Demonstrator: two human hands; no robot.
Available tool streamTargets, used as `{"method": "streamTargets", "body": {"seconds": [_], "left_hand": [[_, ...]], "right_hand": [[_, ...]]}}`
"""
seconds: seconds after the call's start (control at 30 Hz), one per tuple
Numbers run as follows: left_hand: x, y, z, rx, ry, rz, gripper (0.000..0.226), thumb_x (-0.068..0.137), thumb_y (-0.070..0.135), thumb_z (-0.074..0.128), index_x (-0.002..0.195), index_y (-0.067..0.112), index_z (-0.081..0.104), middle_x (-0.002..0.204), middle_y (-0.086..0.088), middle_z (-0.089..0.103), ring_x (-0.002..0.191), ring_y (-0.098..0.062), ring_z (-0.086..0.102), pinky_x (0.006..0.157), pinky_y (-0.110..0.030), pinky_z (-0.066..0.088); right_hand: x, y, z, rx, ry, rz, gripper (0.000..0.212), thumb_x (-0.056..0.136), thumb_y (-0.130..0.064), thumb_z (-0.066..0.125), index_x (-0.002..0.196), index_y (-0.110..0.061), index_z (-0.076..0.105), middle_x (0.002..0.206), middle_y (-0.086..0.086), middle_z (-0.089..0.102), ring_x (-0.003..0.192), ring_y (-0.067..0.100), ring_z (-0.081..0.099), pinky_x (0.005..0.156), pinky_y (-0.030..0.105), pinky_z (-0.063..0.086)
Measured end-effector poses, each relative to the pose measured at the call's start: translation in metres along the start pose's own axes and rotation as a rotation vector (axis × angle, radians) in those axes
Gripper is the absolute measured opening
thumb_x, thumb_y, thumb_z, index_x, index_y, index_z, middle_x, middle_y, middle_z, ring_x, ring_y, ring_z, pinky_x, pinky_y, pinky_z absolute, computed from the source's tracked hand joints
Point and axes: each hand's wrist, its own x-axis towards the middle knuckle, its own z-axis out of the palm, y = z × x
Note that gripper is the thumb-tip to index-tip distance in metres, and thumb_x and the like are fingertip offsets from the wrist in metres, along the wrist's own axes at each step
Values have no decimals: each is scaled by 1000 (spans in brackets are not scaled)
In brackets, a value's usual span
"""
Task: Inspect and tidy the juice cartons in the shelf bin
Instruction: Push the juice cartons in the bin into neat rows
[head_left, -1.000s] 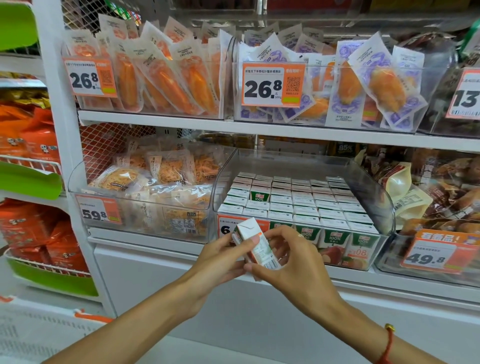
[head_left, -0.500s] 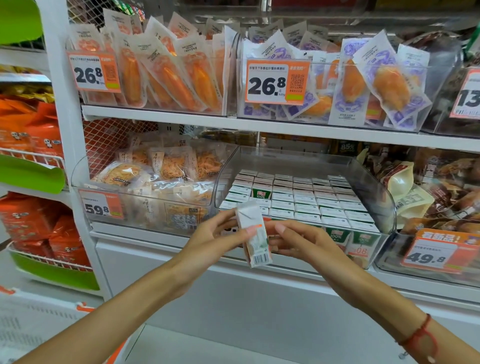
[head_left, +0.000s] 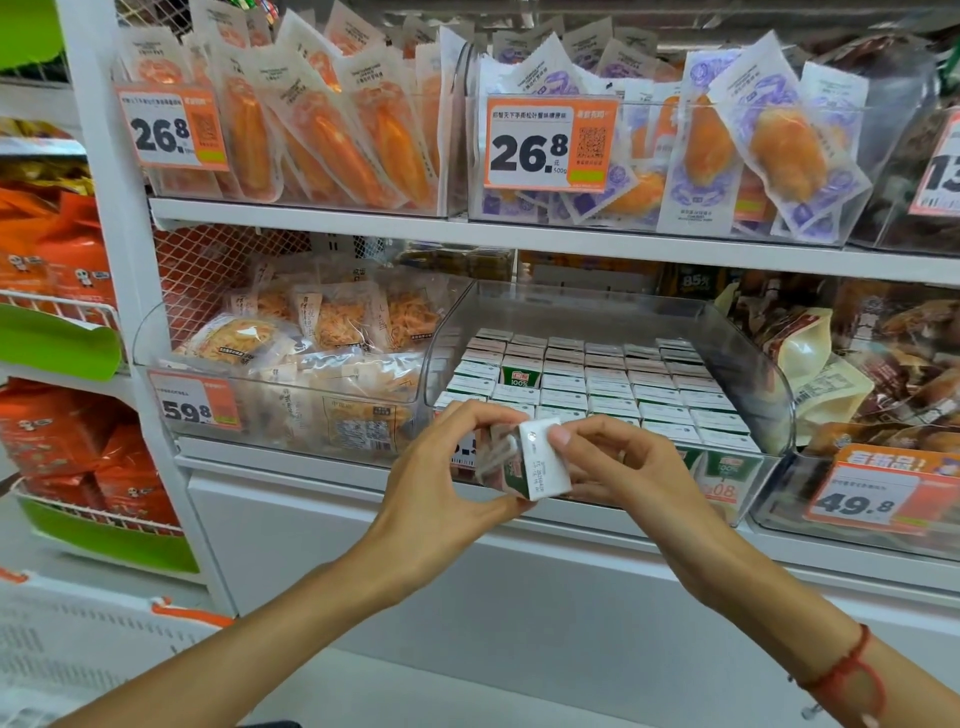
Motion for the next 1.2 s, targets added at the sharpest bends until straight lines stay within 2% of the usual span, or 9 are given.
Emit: {"method": "streamTargets", "body": {"seconds": [0.1,0.2,0.3,0.43,0.63,0.8,0.9,1.03,1.2], "left_hand": [[0,-3,-1,-35,-39,-51,57,69,26,88,115,38,58,115,20,62,113,-2,56,95,-16,45],[2,-5,-2,-197,-52,-245,61,62,39,89,116,37,59,113,16,68,105,-1,64,89,-21,52],[4,-6,-3,-411,-17,-466,61,61,49,81,116,37,58,103,6,74,92,-6,71,79,-23,56],[4,-7,-9,-547,-36,-571,51,73,48,74,119,39,53,96,1,77,91,-14,74,71,-20,57],[3,-7,-13,-655,-57,-703,56,72,49,75,123,32,57,102,-1,76,93,-19,74,74,-24,59],[7,-6,-15,-1008,-128,-833,56,75,34,76,127,23,61,105,-11,74,91,-23,73,74,-30,61],[11,-9,-19,-1203,-149,-908,53,80,18,74,131,19,60,114,-19,69,103,-32,69,82,-39,60],[13,-10,-19,-1238,-159,-979,61,75,4,71,133,18,57,120,-28,65,108,-36,67,77,-39,61],[13,-7,-18,-1166,-122,-1114,59,76,7,77,131,14,58,115,-28,67,102,-33,70,75,-39,60]], "right_hand": [[0,2,-1,-5,-17,-15,25,79,-37,67,93,-17,74,91,-3,76,86,12,73,72,18,56],[1,2,-2,-85,-22,-66,14,90,-23,65,102,-21,71,93,-6,76,87,9,72,72,15,55],[-3,5,-2,-308,-146,-190,36,92,-17,65,125,-32,60,115,-18,69,102,2,67,86,18,54],[-8,10,2,-641,-246,-299,59,90,-35,66,139,-54,37,133,-31,52,116,-4,54,97,21,48],[-7,8,7,-719,-233,-373,59,86,-40,68,140,-43,45,133,-25,55,113,-4,55,94,23,49],[-5,8,8,-482,-136,-304,45,86,-31,69,129,-36,58,118,-24,66,103,-5,64,90,15,51],[-2,7,6,-223,-82,-165,36,86,-23,67,121,-22,67,107,-14,74,96,4,70,85,20,55],[-1,4,5,-59,-48,-46,22,89,-16,63,110,-18,71,91,-6,77,86,10,73,71,15,55],[0,5,7,11,-13,70,17,88,-24,65,103,-19,74,86,1,77,81,14,74,67,17,56]]}}
